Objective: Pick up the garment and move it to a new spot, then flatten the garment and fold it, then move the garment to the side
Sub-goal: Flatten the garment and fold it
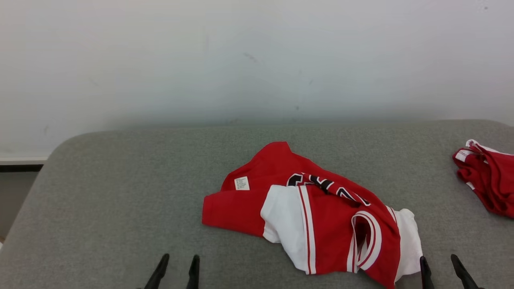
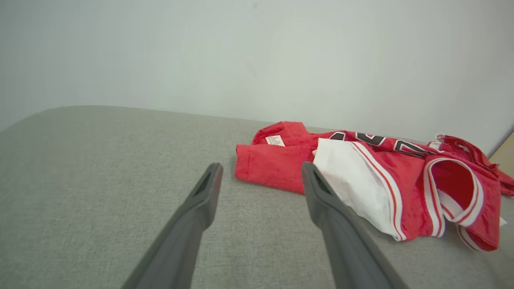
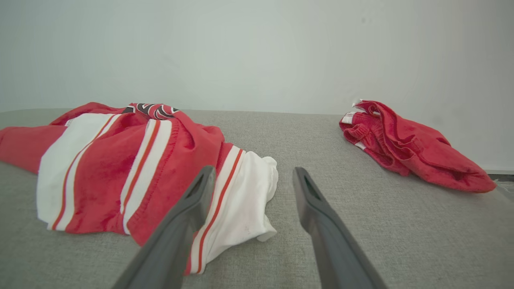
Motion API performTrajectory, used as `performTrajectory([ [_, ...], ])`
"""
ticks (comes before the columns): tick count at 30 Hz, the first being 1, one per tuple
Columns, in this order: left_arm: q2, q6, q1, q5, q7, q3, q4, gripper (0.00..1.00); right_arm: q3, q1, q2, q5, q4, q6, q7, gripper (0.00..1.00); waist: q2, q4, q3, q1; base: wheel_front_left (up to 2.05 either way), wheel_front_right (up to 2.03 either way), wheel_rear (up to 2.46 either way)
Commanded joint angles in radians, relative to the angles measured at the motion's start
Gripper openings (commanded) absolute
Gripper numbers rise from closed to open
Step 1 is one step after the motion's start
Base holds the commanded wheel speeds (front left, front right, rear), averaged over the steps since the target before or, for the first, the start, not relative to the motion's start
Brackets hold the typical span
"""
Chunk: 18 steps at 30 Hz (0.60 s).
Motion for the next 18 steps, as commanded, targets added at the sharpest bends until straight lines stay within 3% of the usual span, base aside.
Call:
performTrajectory([
  [1,0.002,-0.009,-0.039,0.009,0.000,-0.009,0.010,1.00,0.002,-0.013,-0.003,0.000,-0.002,-0.003,-0.002,1.00,0.0000,-0.027,0.011,0.0000,0.00,0.00,0.00],
  [5,0.002,-0.024,-0.125,0.021,0.000,-0.058,0.093,1.00,0.021,-0.033,-0.002,0.000,-0.004,-0.003,-0.002,1.00,0.0000,-0.077,0.035,0.0000,0.00,0.00,0.00],
  [13,0.002,-0.036,-0.362,-0.078,0.070,-0.088,0.275,1.00,0.047,-0.072,-0.002,0.027,-0.010,-0.003,-0.002,1.00,0.0000,-0.208,0.120,0.0000,0.00,0.00,0.00],
  [18,0.036,-0.040,-0.457,-0.116,0.104,-0.090,0.377,1.00,0.044,-0.084,-0.002,0.036,-0.011,-0.003,-0.002,1.00,0.0000,-0.277,0.154,0.0000,0.00,0.00,0.00],
])
